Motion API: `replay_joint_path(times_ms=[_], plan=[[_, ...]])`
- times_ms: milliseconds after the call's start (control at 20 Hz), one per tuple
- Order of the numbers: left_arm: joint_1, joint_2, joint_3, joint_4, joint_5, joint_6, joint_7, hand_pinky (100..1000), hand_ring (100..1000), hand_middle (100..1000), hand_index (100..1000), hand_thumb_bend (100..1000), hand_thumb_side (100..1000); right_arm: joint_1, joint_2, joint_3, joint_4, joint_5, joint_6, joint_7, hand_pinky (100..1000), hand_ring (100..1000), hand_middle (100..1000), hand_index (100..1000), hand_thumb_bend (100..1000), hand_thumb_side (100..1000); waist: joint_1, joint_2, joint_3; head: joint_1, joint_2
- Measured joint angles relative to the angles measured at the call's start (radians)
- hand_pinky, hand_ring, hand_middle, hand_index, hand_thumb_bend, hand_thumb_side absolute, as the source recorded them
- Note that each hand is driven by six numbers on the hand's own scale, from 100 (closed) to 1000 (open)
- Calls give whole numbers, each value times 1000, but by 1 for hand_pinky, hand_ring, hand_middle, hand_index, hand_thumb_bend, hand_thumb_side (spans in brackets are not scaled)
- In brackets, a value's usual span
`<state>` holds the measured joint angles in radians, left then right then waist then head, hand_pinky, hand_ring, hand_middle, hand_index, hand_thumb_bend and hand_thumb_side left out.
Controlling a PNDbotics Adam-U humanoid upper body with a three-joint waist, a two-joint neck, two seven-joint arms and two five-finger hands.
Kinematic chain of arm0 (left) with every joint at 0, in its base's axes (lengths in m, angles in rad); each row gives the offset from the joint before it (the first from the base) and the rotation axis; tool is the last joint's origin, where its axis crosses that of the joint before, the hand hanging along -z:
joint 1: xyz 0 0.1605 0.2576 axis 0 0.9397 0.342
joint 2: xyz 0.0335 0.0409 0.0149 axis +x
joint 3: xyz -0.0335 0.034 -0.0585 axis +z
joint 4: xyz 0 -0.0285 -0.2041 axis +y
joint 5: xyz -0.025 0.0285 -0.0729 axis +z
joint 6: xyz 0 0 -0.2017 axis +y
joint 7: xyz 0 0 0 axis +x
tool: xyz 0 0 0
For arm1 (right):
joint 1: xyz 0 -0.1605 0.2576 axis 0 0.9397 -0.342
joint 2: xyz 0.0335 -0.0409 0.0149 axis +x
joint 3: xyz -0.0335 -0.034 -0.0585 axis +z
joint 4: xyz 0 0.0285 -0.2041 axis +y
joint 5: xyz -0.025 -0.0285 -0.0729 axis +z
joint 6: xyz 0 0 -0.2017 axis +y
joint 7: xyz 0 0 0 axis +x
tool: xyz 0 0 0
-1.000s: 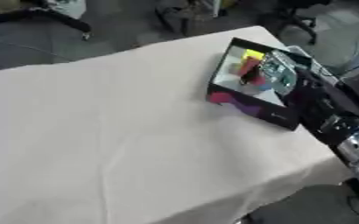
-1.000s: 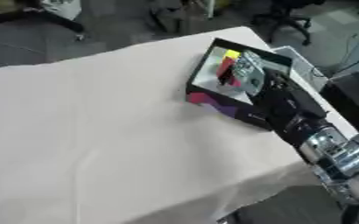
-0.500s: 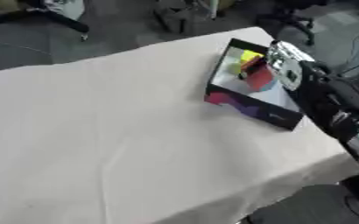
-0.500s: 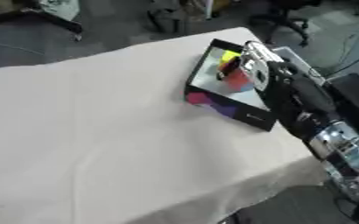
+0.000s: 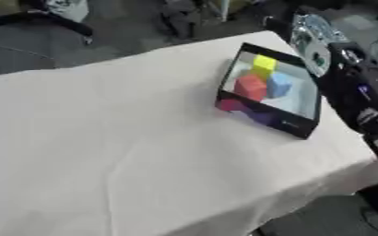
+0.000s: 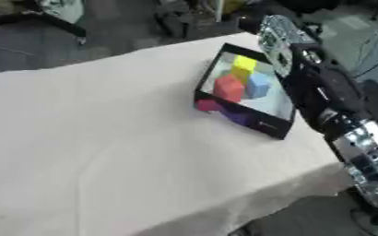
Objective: Pick up the objects with one hand, pass them to the other hand, and then place them into the box on the other side of the table.
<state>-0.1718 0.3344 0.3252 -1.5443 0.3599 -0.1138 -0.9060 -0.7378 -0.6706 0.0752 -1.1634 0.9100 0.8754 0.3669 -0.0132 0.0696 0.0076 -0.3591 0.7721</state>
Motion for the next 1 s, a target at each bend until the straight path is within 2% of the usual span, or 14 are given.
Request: replay_joint_path(times_ms=[150, 250, 300, 350, 400, 500, 650, 800, 900, 1000], plan=[[2, 0, 0, 0, 0, 0, 0, 810, 666, 626, 756, 130, 893, 7, 0, -19, -19, -1, 6, -7, 714, 944, 963, 1000, 141, 1000, 0, 0, 1, 1, 0], [4, 0, 0, 0, 0, 0, 0, 810, 666, 626, 755, 128, 890, 9, 0, -28, -44, -4, 13, -20, 691, 941, 962, 1000, 146, 967, 0, 0, 1, 6, 0], [5, 0, 1, 0, 0, 0, 0, 810, 667, 626, 755, 127, 887, 12, 0, -31, -63, -4, 15, -32, 688, 941, 964, 1000, 220, 948, 0, 0, 1, 12, 0], [5, 0, 1, -1, 0, 0, 0, 810, 667, 626, 755, 125, 884, 14, 0, -30, -83, -2, 16, -44, 688, 940, 961, 1000, 167, 913, 0, 0, 1, 23, 0], [5, 0, 1, -1, 0, 0, 0, 809, 667, 624, 753, 120, 875, 17, 0, -27, -105, 4, 18, -56, 674, 930, 949, 1000, 208, 848, 1, 0, 1, 37, 0], [5, -1, 3, -7, 2, 0, 0, 807, 666, 622, 750, 108, 859, 17, 5, -9, -151, 24, 14, -83, 665, 920, 934, 1000, 249, 774, 4, 0, -2, 72, 0], [4, -3, 15, -16, 11, -1, 0, 805, 666, 620, 747, 100, 832, 17, 22, 22, -226, 64, -11, -124, 626, 892, 905, 1000, 274, 663, 10, 0, -9, 130, 0], [4, -11, 27, -27, 22, -7, -1, 803, 670, 623, 744, 100, 811, 16, 70, 64, -299, 108, -47, -165, 546, 836, 859, 970, 148, 535, 20, 0, -9, 189, 0], [-2, -19, 31, -32, 29, -8, -1, 804, 674, 627, 746, 100, 802, 9, 110, 102, -346, 121, -73, -188, 526, 817, 842, 958, 103, 504, 29, 0, -8, 230, 0], [-17, -27, 30, -32, 37, -8, -1, 804, 677, 630, 746, 100, 793, -13, 152, 143, -391, 118, -100, -192, 551, 810, 835, 947, 100, 469, 38, 0, 0, 266, 0]])
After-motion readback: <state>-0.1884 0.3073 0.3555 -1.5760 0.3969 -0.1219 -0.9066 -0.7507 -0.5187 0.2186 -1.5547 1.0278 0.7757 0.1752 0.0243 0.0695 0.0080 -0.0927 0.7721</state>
